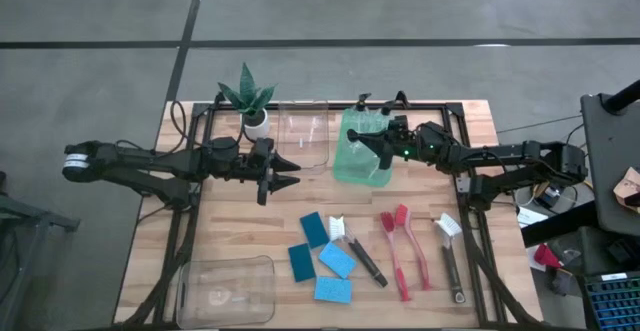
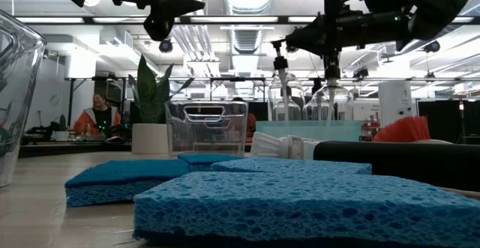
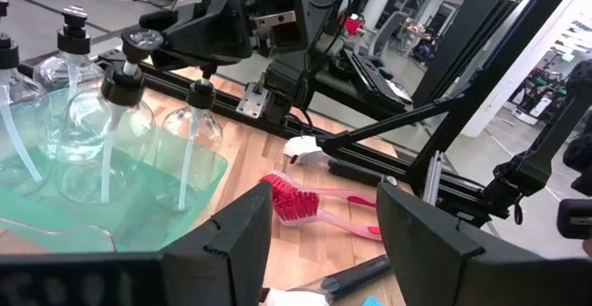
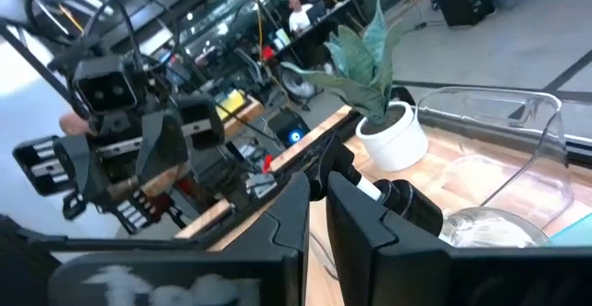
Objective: Pick & Place Kitchen Sink Supplies
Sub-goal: Put the transparent soap dispenser into the green bin
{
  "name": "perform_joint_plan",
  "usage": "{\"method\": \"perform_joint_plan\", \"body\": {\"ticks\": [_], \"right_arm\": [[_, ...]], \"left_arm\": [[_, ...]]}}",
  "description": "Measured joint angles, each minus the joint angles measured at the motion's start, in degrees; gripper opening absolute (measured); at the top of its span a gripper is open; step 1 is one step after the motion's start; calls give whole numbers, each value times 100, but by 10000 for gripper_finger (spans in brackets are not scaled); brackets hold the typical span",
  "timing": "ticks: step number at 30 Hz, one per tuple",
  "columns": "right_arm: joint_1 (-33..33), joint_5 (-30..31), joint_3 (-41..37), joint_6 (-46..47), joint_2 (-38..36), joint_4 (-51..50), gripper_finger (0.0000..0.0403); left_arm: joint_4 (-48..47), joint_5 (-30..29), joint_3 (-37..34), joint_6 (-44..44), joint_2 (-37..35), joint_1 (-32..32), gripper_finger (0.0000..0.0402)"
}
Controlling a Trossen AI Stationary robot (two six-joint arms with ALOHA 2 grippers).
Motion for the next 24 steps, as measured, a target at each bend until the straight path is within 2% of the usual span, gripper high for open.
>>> {"method": "perform_joint_plan", "body": {"ticks": [5, 24], "right_arm": [[-47, -38, -46, 83, 0, 28, 28], [-177, -810, 319, 218, -33, 118, 28]], "left_arm": [[-1, -5, 0, -45, 0, 0, 195], [-6, -118, 0, -71, 0, 0, 195]]}}
